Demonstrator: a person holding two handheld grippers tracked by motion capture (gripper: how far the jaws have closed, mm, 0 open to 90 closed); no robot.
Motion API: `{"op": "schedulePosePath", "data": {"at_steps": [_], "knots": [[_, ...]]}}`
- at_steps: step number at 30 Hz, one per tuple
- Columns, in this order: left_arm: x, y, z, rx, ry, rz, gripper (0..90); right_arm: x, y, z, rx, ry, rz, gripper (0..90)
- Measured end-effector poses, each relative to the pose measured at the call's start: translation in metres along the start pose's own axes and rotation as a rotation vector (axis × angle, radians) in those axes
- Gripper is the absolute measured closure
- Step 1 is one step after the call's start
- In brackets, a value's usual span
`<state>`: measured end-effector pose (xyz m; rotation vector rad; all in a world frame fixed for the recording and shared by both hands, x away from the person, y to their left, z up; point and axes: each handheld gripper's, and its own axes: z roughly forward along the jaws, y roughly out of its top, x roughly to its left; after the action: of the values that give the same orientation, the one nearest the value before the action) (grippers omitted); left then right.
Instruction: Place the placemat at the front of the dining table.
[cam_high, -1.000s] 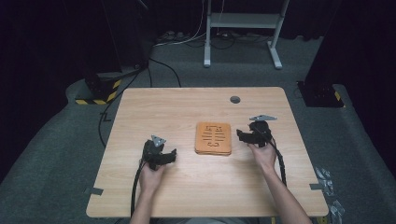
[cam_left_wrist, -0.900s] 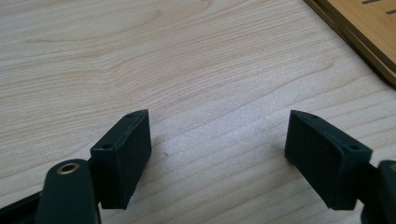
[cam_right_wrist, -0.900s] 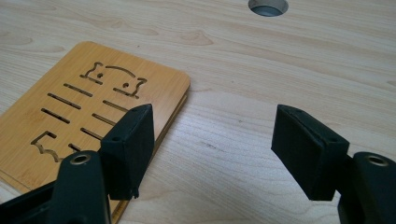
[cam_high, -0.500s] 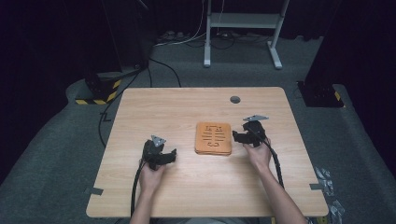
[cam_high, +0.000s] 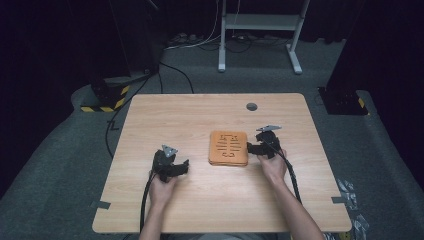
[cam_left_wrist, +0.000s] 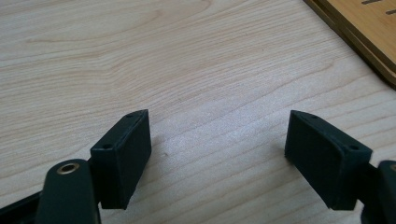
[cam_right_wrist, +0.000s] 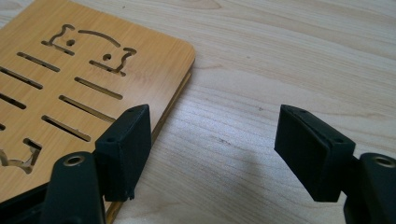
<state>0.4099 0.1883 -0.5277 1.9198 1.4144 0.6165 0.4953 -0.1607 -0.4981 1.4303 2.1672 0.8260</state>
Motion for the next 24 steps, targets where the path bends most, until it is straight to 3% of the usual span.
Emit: {"op": "schedulePosePath", "data": {"at_steps": [24], "knots": [[0.0000, 0.0000, 0.0000, 0.000, 0.000, 0.000, 22.7, 0.0019, -0.0048, 0.0084, 0.013, -0.008, 0.015, 26.7]]}}
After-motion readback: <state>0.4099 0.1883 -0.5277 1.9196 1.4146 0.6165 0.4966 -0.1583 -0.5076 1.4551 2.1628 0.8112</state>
